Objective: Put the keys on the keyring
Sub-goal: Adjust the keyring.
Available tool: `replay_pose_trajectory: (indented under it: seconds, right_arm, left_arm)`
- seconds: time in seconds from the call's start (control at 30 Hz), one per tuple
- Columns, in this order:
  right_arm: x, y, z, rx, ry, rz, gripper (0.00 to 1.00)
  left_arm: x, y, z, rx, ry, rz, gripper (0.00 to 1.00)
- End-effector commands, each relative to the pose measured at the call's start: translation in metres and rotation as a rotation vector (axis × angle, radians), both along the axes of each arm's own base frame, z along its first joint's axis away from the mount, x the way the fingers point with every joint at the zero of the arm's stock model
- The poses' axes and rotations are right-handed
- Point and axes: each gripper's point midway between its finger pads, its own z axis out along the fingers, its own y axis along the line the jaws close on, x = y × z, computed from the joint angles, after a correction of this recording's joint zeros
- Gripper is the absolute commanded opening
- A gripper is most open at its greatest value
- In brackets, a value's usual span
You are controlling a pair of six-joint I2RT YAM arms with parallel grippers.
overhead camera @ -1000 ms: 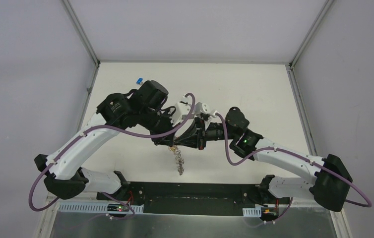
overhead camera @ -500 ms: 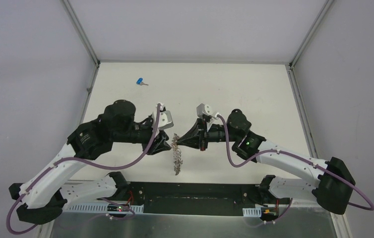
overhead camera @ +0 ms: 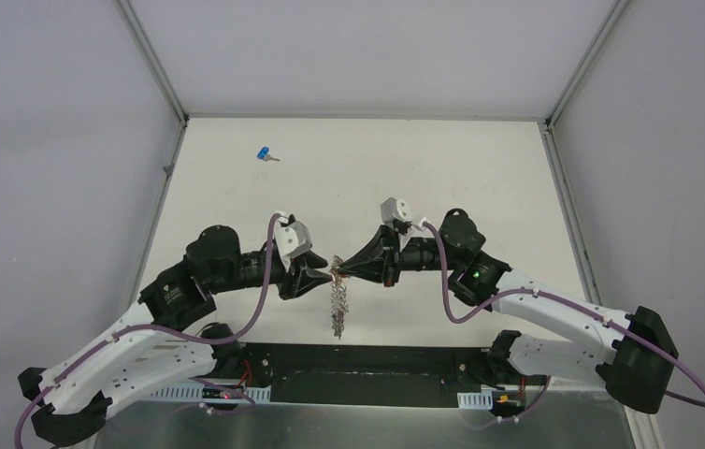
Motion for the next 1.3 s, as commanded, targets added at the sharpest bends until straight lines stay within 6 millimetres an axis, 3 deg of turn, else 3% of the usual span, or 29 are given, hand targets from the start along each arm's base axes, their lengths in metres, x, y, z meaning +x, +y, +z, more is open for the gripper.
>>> replay_pose_trajectory:
  seconds: [0.0,0.27,0.53,0.73,1.0,1.27]
  right_arm:
    - [-0.005,-0.007,0.027,0.090,-0.076,0.007,0.00]
    - [-0.004,-0.007,0.027,0.089,-0.075,0.001,0.00]
    - [-0.001,-0.007,0.031,0.099,-0.080,-0.022,0.00]
    - [0.002,-0.008,0.033,0.105,-0.078,-0.043,0.00]
    - [0.010,-0.008,0.032,0.105,-0.046,-0.095,0.00]
    - [0.019,-0.010,0.028,0.101,-0.025,-0.150,0.00]
  left_arm:
    - [0.003,-0.015,0.027,-0.107,-0.049,-0.030,0.33]
    - [-0.007,-0.021,0.027,-0.091,-0.079,-0.120,0.00]
    - [-0.017,-0.020,0.014,-0.053,-0.055,-0.169,0.00]
    - [-0.013,-0.022,0.006,-0.006,-0.032,-0.163,0.00]
    - [-0.004,-0.018,0.010,0.006,-0.022,-0.088,0.00]
    - [-0.011,-0.023,-0.005,0.067,0.069,-0.069,0.00]
